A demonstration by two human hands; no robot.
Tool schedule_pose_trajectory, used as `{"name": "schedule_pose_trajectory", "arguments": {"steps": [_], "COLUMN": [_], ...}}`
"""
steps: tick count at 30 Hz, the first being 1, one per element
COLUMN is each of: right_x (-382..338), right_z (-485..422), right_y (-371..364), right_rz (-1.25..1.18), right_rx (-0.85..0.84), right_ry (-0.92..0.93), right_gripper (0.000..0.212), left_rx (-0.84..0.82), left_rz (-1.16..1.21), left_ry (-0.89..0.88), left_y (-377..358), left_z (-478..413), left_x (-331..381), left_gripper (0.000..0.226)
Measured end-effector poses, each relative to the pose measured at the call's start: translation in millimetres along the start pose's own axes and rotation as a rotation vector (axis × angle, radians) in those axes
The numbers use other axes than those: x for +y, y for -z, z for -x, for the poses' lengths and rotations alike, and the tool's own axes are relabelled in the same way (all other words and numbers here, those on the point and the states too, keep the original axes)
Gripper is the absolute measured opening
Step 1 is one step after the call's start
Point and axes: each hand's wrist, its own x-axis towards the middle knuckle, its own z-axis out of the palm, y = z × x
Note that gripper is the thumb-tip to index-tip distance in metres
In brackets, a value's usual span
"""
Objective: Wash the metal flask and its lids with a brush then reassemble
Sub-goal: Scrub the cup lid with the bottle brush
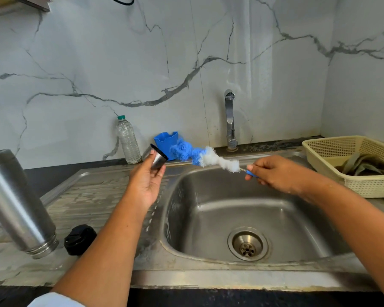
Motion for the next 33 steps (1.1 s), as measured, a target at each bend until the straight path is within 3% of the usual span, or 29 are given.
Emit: {"name": "schedule_pose_trajectory", "arguments": {"steps": [4, 7, 11, 15, 20, 26, 30, 33], "right_x": [1, 2, 1, 4, 4, -9, -8, -5], "right_z": [-4, -4, -2, -6, -5, 0, 1, 0], "right_y": [-11, -15, -18, -20, -18, -17, -8, -9], "right_rz": [-0.031, -0.092, -0.144, -0.134, -0.088, -0.009, 0.055, 0.077], "right_rx": [-0.007, -0.039, -0.100, -0.066, -0.026, -0.061, -0.066, -0.087], "right_ry": [0.033, 0.024, 0.023, 0.074, 0.129, 0.175, 0.154, 0.153], "right_gripper": [0.029, 0.024, 0.021, 0.020, 0.024, 0.024, 0.023, 0.023], "left_rx": [-0.009, -0.017, -0.015, -0.048, -0.048, -0.187, -0.115, -0.150], "left_rz": [0.102, 0.035, -0.023, 0.012, -0.209, -0.175, -0.119, -0.259], "left_ry": [0.031, 0.066, 0.040, 0.010, -0.041, -0.003, -0.082, -0.079], "left_y": [-1, 1, 0, 0, 1, -5, 1, 5], "left_z": [2, 3, 3, 2, -2, 5, 0, -1], "left_x": [0, 1, 1, 4, 1, -2, 8, 6], "left_gripper": [0.045, 0.046, 0.036, 0.041, 0.027, 0.033, 0.032, 0.031]}}
